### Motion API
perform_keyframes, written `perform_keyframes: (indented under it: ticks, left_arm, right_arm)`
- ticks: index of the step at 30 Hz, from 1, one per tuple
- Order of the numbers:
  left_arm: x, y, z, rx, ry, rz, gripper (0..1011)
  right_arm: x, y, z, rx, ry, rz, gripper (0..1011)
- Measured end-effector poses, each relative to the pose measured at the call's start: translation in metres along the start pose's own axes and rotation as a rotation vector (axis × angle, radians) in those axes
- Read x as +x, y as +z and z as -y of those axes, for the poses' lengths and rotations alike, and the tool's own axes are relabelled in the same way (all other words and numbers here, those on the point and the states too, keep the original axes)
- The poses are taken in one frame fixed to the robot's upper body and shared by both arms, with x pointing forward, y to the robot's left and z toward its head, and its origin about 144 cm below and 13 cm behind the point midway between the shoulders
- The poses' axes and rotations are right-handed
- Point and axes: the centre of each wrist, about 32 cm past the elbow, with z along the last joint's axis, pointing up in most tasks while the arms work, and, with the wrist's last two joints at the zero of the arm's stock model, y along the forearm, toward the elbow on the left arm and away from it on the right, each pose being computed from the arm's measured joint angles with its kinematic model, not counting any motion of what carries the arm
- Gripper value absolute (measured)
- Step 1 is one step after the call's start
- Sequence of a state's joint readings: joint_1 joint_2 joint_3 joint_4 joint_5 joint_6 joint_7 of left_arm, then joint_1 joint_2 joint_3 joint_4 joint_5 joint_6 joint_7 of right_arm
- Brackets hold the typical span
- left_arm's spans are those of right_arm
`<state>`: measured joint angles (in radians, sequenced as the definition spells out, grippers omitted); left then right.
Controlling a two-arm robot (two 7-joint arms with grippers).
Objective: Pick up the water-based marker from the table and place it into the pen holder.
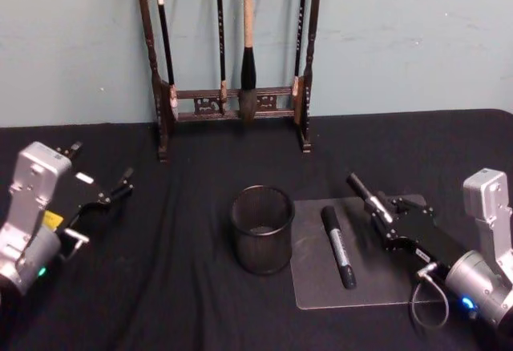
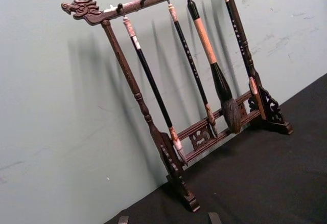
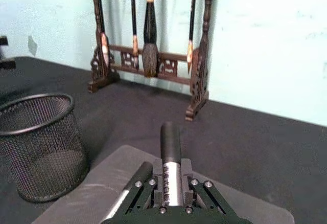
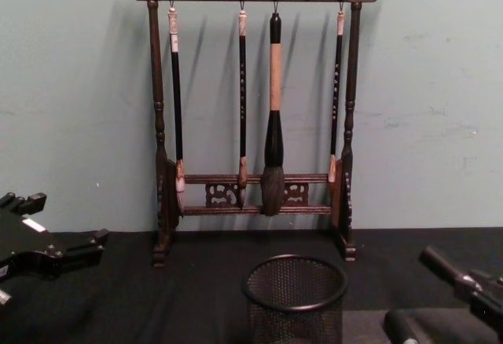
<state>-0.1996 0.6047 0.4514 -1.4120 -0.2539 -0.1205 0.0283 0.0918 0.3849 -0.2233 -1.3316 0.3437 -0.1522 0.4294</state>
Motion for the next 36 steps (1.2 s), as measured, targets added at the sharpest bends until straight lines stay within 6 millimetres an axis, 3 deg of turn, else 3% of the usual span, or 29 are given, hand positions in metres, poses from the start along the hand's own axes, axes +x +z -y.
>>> perform_keyframes:
  ticks: [19, 36]
  left_arm:
    - [0.000, 0.000, 0.000, 0.000, 0.000, 0.000, 1009]
    - [0.000, 0.000, 0.000, 0.000, 0.000, 0.000, 1009]
  right_arm:
    - [0.000, -0.003, 0.006, 0.146, 0.042, 0.037, 210]
    - [-0.006, 0.031, -0.020, 0.198, 0.116, -0.004, 210]
